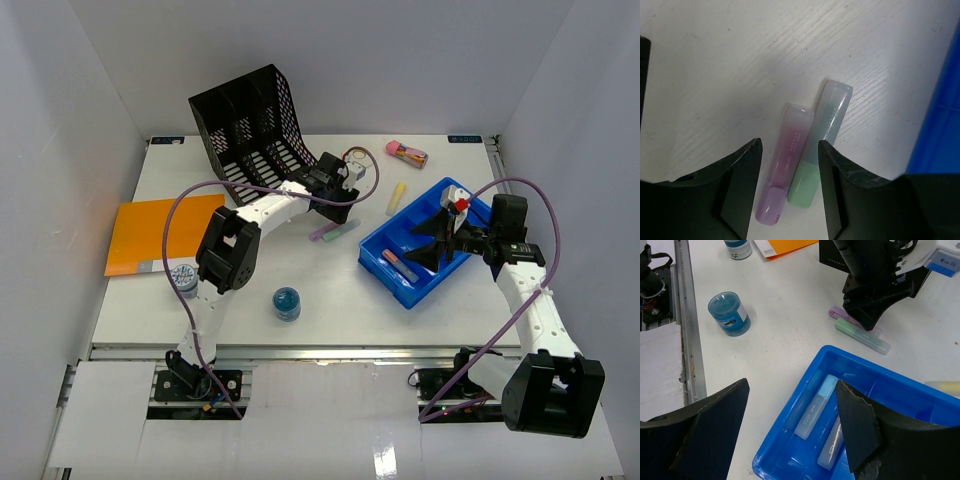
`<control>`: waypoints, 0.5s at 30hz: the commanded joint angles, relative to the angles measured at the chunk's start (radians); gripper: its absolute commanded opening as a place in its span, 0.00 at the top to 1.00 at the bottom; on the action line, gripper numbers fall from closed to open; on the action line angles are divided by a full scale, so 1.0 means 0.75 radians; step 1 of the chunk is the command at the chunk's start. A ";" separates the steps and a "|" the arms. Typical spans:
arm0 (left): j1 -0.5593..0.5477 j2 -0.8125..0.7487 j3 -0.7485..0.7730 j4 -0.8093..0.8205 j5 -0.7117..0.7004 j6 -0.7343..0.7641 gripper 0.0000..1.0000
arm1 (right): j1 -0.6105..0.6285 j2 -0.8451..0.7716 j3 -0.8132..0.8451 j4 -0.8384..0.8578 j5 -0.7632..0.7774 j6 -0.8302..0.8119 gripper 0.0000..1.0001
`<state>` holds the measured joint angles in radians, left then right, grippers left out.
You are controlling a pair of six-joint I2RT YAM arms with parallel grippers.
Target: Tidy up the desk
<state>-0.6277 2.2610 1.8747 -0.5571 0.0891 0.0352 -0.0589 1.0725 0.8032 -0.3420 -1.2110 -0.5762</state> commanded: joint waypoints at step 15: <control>-0.004 0.008 -0.065 -0.030 -0.082 0.064 0.46 | -0.018 0.003 -0.011 0.000 -0.075 -0.013 0.24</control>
<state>-0.6277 2.2841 1.8667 -0.5737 0.0579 0.0652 -0.0662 1.0744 0.8021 -0.3420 -1.2313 -0.5800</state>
